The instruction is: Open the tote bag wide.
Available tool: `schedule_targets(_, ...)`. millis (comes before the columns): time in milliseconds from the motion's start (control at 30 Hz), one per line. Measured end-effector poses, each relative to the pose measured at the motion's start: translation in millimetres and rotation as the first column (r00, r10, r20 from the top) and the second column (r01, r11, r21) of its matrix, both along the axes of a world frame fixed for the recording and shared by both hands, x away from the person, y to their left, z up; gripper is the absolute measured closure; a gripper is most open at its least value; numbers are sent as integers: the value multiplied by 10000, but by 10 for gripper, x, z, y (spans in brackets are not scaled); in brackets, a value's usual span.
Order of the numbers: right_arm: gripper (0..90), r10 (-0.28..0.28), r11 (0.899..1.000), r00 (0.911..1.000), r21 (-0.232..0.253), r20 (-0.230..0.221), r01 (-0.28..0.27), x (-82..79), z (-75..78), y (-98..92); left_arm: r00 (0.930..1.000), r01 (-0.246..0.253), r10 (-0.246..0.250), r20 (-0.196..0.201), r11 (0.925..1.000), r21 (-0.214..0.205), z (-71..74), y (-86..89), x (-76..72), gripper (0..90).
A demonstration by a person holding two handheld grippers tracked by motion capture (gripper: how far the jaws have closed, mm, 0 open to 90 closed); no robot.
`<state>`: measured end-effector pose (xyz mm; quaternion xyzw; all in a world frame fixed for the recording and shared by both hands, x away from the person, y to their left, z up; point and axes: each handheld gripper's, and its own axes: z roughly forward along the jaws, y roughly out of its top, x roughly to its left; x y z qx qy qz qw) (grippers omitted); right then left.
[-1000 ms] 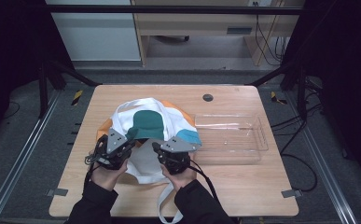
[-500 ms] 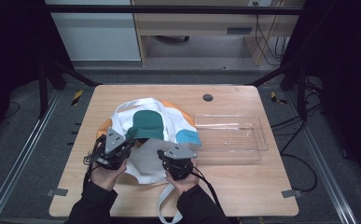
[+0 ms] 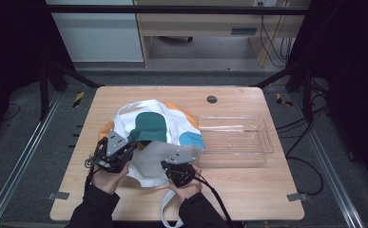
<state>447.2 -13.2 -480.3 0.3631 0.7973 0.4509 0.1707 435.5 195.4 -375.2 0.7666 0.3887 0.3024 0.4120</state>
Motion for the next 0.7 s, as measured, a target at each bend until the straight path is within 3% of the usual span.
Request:
schedule_targets(233,900,-65,9997,9992,-227,-382,57,35,-153,10,10000,-17,17,43,10000,-77,21,16,-4,876)
schedule_targets(700,900,-228,9943,9970,-1054,-743,149,66,-236,40,9999,-27,30,116,9997,-259,64,49,-15,877)
